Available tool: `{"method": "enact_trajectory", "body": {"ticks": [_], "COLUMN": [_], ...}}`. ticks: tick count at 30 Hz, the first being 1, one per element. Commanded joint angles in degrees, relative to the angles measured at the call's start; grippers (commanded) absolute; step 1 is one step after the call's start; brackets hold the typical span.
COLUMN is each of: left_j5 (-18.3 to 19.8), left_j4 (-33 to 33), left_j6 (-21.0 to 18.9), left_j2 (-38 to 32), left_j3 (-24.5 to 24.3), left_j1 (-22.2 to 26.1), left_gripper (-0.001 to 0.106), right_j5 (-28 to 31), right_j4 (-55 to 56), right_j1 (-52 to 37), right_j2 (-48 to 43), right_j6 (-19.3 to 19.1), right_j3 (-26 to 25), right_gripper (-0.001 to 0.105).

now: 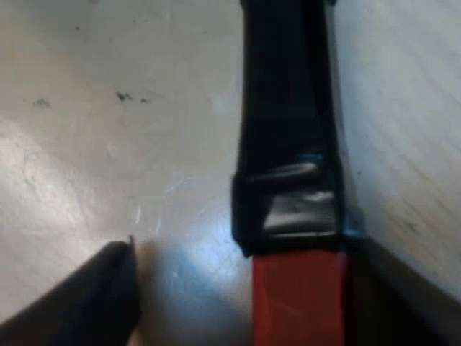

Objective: Grind coffee beans and then tamp

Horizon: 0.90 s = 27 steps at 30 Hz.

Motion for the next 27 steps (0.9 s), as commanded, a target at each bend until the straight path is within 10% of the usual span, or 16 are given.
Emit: {"method": "enact_trajectory", "body": {"ticks": [1, 10, 22, 27], "left_j5": [0.3, -0.5, -9.1, -9.5], "left_j4": [0.6, 4.8, 15.0, 18.7], "left_j6": [0.2, -0.8, -4.9, -9.1], "left_j2": [-0.3, -4.5, -8.9, -8.9], "left_j3": [-0.7, -1.8, -10.5, -16.7], "left_j1": [-0.3, -0.3, -0.3, -0.3], "left_gripper": [0.086, 0.086, 0.086, 0.086], "right_j5": [-0.1, 0.0, 2.8, 7.5], "right_j4": [9.3, 30.3, 30.1, 20.7], "right_j1": [-0.2, 0.1, 2.2, 7.7], "right_j2": [0.6, -0.8, -12.3, -17.4], "right_j6": [1.3, 2.8, 2.6, -3.4], "right_j3": [-0.8, -8.8, -14.3, -15.1], "right_gripper": [0.072, 0.077, 0.077, 0.077]}}
